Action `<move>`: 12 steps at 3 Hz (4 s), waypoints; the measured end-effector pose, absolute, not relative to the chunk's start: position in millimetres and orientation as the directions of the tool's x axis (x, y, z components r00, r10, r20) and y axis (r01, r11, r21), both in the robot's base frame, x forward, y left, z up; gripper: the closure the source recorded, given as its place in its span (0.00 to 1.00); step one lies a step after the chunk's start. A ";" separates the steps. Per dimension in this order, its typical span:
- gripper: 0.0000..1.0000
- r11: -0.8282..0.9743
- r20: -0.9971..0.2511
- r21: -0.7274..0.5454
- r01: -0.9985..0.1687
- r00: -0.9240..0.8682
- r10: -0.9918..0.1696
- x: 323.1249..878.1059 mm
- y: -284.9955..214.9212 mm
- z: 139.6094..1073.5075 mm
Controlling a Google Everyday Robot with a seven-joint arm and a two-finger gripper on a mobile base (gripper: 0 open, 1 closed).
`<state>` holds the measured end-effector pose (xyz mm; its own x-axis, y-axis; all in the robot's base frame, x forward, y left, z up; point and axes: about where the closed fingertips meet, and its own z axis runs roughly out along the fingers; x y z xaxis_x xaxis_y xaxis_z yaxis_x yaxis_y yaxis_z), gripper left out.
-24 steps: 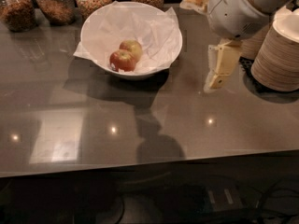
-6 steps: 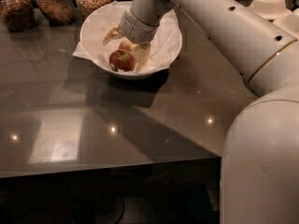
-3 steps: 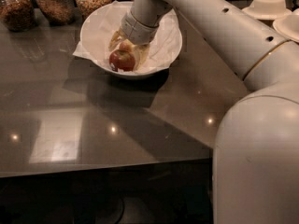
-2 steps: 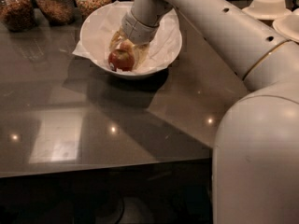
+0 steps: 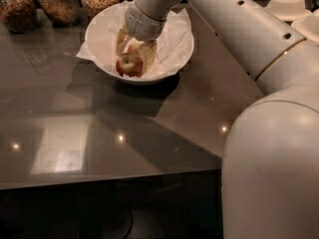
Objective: Pick apple from white bowl
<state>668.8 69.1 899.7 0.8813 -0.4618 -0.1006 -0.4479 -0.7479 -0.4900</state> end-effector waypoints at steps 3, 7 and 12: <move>1.00 -0.669 -0.148 -0.555 -0.494 0.851 -0.505 671.5 47.8 950.8; 0.67 -0.593 -0.170 -0.616 -0.520 0.822 -0.544 676.5 23.5 976.9; 0.30 -0.606 -0.251 -0.614 -0.505 0.854 -0.457 661.9 60.4 938.7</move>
Offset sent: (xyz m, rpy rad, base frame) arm 0.0013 -0.0251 0.0670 0.1008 0.0052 -0.0636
